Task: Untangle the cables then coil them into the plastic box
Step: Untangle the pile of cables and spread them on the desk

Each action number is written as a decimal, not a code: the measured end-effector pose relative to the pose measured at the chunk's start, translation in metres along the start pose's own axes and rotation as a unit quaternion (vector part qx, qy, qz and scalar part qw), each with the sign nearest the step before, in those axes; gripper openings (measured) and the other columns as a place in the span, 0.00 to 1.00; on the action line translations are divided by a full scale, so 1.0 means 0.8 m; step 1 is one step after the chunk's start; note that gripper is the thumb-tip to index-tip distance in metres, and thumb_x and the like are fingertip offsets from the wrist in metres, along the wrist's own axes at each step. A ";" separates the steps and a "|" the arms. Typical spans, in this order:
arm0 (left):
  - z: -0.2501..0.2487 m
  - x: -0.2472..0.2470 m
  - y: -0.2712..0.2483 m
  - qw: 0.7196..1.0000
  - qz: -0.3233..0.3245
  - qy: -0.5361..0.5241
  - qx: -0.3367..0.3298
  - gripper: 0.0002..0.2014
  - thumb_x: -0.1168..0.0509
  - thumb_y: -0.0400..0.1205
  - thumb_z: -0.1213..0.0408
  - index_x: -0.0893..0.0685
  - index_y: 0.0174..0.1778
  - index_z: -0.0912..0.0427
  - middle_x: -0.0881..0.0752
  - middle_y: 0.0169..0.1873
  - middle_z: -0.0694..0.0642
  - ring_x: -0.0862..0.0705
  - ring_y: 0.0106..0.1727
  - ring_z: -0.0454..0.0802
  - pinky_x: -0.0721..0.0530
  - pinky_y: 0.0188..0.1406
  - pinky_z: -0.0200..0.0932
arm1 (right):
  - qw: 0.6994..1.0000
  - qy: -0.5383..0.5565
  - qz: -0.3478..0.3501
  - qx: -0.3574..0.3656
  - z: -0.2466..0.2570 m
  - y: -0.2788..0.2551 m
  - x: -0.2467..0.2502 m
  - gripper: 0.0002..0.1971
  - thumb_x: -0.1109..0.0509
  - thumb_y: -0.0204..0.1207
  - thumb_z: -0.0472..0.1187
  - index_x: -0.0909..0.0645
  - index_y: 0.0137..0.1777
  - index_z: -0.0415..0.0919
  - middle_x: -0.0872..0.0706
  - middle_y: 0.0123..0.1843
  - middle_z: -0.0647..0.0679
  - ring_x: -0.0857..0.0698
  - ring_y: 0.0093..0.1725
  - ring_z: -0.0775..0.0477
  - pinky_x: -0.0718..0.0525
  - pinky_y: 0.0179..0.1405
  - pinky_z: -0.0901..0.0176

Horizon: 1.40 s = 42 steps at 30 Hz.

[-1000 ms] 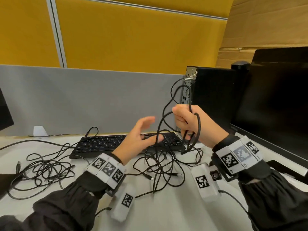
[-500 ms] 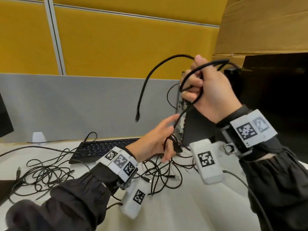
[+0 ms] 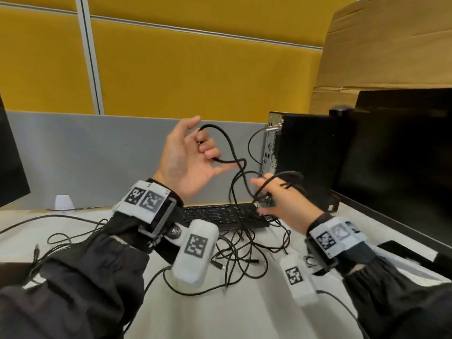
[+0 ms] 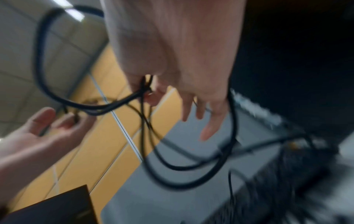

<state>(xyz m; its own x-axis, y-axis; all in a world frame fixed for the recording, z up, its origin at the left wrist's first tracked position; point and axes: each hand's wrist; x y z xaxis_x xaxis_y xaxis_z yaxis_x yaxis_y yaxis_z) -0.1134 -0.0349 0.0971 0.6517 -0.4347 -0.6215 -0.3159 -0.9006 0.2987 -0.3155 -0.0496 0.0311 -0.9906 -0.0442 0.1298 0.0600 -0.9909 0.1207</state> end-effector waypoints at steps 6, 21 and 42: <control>-0.019 0.023 -0.009 0.994 -0.089 -0.039 -0.042 0.21 0.40 0.82 0.56 0.36 0.24 0.53 0.38 0.20 0.49 0.38 0.20 0.43 0.11 0.45 0.55 | 0.976 -0.054 0.205 -0.042 -0.024 0.011 -0.043 0.08 0.41 0.84 0.47 0.25 0.52 0.45 0.18 0.47 0.43 0.16 0.47 0.44 0.17 0.41 0.59; 0.043 0.084 -0.032 0.976 0.097 0.163 0.105 0.51 0.26 0.54 0.31 0.34 0.75 0.37 0.23 0.71 0.59 0.22 0.67 0.68 0.24 0.61 0.75 | 0.894 0.333 0.274 0.124 0.113 -0.002 -0.111 0.18 0.50 0.86 0.45 0.37 0.33 0.43 0.33 0.24 0.52 0.35 0.25 0.53 0.32 0.25 0.63; -0.003 0.130 -0.049 0.906 -0.119 0.357 0.192 0.12 0.40 0.83 0.62 0.28 0.33 0.56 0.34 0.19 0.51 0.42 0.11 0.40 0.49 0.12 0.28 | 0.885 -0.283 0.319 0.189 -0.016 -0.015 -0.096 0.25 0.25 0.73 0.37 0.26 0.68 0.51 0.23 0.69 0.55 0.21 0.65 0.59 0.16 0.58 0.60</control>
<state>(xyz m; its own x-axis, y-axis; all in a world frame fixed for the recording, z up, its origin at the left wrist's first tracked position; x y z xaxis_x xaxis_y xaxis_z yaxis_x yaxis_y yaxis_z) -0.0314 -0.0444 0.0228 0.9698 -0.2416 0.0323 -0.2348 -0.9615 -0.1426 -0.2417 -0.0357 0.0074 -0.5267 -0.4019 0.7491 0.7273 -0.6692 0.1523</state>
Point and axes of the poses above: each hand's wrist, its own y-axis towards the middle knuckle, its own x-axis out of the back of the hand, z = x × y
